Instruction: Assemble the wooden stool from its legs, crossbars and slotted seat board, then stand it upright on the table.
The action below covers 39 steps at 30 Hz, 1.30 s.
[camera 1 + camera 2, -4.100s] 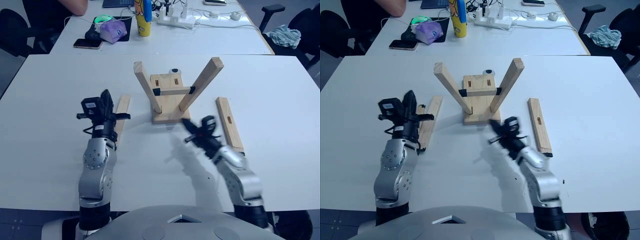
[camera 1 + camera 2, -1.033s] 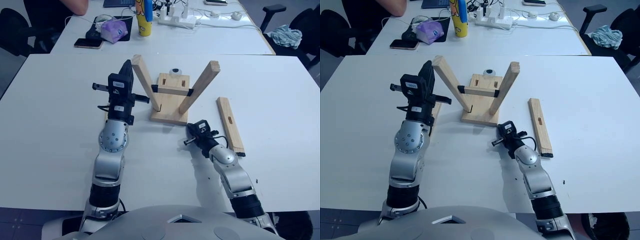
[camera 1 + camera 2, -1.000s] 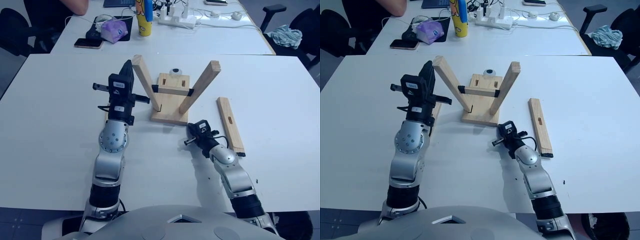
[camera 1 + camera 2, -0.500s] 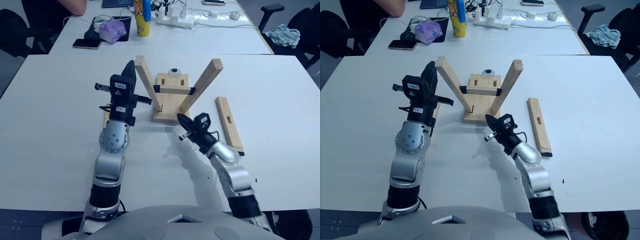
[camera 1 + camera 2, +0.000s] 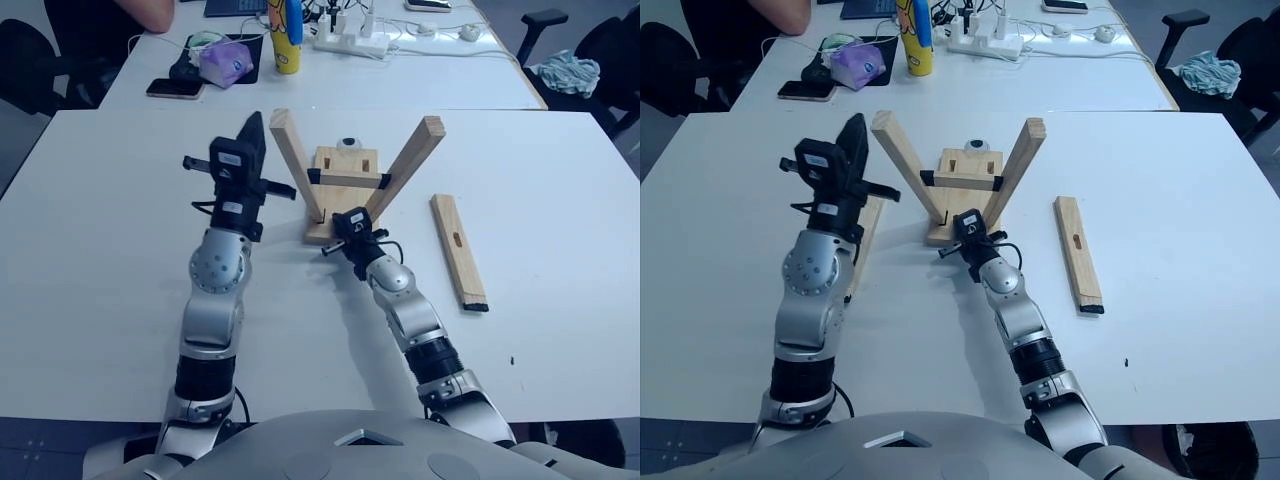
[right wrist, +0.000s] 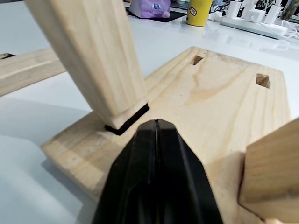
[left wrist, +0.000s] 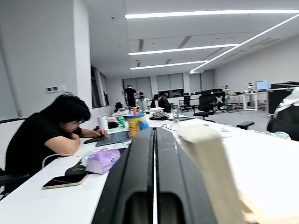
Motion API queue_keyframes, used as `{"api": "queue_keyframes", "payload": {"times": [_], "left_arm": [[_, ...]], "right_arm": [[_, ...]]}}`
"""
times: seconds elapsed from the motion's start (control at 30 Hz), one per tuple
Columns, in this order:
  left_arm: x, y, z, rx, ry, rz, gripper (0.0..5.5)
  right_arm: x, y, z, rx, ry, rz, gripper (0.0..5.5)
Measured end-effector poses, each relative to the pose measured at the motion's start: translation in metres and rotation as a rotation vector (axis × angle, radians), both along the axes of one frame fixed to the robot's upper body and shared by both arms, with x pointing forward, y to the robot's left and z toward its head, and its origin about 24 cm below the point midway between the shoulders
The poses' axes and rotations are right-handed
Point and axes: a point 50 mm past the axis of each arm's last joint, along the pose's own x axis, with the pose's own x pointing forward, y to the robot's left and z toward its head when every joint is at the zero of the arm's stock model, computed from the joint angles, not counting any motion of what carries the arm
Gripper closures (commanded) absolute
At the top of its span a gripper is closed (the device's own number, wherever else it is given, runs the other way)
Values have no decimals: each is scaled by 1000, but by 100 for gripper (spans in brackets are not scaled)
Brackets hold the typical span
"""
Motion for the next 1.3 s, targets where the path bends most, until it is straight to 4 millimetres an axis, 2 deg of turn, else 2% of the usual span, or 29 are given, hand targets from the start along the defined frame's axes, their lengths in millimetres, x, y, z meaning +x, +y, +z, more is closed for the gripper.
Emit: {"api": "queue_keyframes", "payload": {"times": [0.1,0.2,0.33,0.47,0.53,0.63,0.7,0.8,0.9,0.97,1.0,1.07,1.17,1.2,1.23,1.3], "left_arm": [[13,17,28,-49,-59,28,549],[24,25,73,-102,-159,-13,549],[25,9,142,-224,-257,-255,549],[27,6,158,-354,-185,-392,549],[34,1,158,-379,-102,-431,549],[52,-9,146,-348,89,-484,549],[56,-8,145,-339,114,-478,549],[52,-5,172,-305,0,-464,549],[29,-3,210,-244,-276,-458,549],[19,-6,218,-206,-361,-466,549],[16,-9,216,-175,-380,-470,549],[20,-14,199,-145,-339,-477,549],[46,-23,117,-131,40,-481,549],[52,-26,67,-126,270,-472,549],[48,-25,52,-135,310,-473,549],[41,-25,47,-126,315,-481,549]], "right_arm": [[0,0,0,-3,0,2,550],[1,0,0,-5,0,3,550],[1,1,0,-7,1,6,550],[1,1,0,-15,-1,8,550],[1,1,0,-21,-3,10,550],[1,3,0,-43,-14,21,550],[2,4,0,-51,-20,26,550],[2,4,0,-57,-27,29,550],[1,4,0,-59,-30,30,550],[2,4,-1,-62,-29,28,550],[2,4,-1,-62,-30,27,550],[2,4,-1,-63,-32,28,550],[2,5,2,-58,-49,30,550],[2,6,3,-55,-56,32,550],[2,6,3,-54,-57,31,550],[1,5,1,-62,-43,29,550]]}}
